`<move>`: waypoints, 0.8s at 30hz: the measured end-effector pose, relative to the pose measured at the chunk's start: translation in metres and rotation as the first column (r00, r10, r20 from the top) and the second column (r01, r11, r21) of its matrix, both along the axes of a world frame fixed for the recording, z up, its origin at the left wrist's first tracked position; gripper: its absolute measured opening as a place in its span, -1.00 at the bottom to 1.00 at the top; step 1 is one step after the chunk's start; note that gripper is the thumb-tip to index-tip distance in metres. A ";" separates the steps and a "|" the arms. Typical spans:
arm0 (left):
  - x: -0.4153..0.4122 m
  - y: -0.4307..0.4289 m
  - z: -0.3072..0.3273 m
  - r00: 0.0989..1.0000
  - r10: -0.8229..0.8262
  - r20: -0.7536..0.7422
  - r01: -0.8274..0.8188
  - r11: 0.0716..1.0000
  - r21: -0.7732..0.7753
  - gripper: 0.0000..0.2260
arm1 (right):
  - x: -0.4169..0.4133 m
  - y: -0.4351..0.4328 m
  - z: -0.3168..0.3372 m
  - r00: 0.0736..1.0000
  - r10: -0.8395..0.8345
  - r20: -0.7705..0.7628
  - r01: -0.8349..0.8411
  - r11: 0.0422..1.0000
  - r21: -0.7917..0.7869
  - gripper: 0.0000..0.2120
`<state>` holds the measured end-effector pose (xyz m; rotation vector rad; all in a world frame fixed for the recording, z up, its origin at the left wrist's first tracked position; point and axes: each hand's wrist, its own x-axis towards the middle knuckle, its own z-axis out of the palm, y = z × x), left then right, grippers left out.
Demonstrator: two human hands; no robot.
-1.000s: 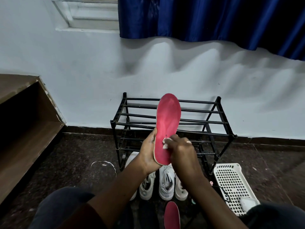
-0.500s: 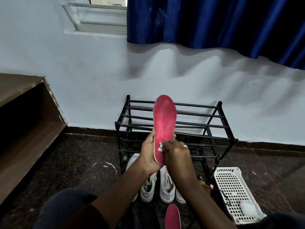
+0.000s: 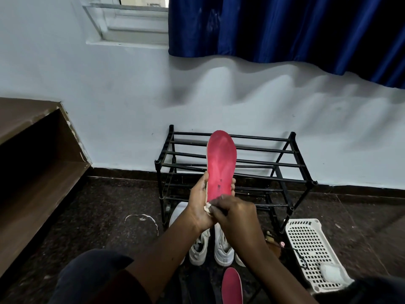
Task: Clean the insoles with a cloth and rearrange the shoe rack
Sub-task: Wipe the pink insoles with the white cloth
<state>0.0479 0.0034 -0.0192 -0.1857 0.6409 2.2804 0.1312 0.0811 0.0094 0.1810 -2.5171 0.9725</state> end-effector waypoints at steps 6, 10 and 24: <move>0.013 0.009 0.005 0.996 -0.084 -0.013 0.084 0.996 0.009 -0.64 | -0.049 0.016 0.015 0.984 -0.179 0.022 0.178 0.983 0.046 -0.92; 0.013 0.008 0.005 0.996 -0.092 -0.020 0.092 0.996 -0.002 -0.68 | -0.047 0.013 0.015 0.985 -0.163 0.053 0.161 0.986 0.044 -0.90; 0.002 0.003 -0.003 0.998 -0.035 -0.047 0.033 0.999 -0.033 -0.60 | -0.025 0.007 0.014 0.987 -0.105 0.123 0.104 0.994 0.015 -0.90</move>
